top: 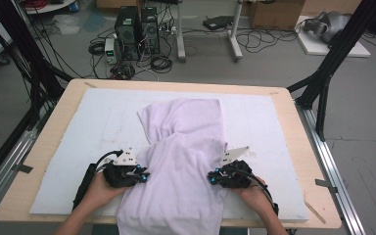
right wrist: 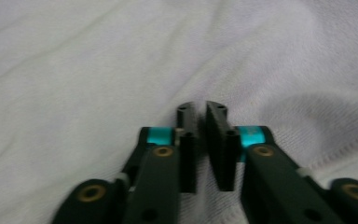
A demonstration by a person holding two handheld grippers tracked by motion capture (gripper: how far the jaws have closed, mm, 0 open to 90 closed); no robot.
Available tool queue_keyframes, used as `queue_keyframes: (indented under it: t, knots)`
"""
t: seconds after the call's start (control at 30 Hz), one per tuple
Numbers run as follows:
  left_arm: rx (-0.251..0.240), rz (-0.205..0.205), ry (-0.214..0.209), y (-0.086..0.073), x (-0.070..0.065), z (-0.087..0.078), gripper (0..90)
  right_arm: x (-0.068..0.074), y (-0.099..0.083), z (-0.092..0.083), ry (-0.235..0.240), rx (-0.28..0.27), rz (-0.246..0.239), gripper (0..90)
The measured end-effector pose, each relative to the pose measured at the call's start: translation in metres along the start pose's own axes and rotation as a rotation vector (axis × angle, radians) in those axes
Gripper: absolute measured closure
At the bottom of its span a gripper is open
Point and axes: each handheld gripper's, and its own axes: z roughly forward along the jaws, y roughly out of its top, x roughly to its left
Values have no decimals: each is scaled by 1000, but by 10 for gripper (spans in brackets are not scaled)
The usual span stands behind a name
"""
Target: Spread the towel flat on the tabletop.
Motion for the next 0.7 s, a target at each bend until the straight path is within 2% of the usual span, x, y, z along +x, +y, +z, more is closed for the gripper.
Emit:
queue_keyframes:
  t: [0.07,0.17,0.27,0.4,0.47,0.57,0.67,0.7]
  knots:
    - [0,2,6,-1,-1,-2,849,3,1,-1,-5,8,-18,869]
    - [-15,18,24,-3,-7,-9,856,7,1,-4,9,6,-16,871]
    - [-53,23,32,-7,-18,-23,857,15,-1,-12,25,-30,-29,870]
    - [-60,28,28,-18,-29,-41,857,29,-5,-20,42,-57,-47,870]
    - [-72,20,22,-23,-35,-50,857,37,-7,-24,44,-59,-52,871]
    - [-69,32,6,-29,-46,-62,857,48,-10,-33,72,-68,-71,870]
    - [-58,47,-44,-32,-60,-71,853,58,-12,-39,103,-48,-88,865]
    - [-58,51,-55,-32,-64,-72,847,62,-12,-43,128,-45,-99,857]
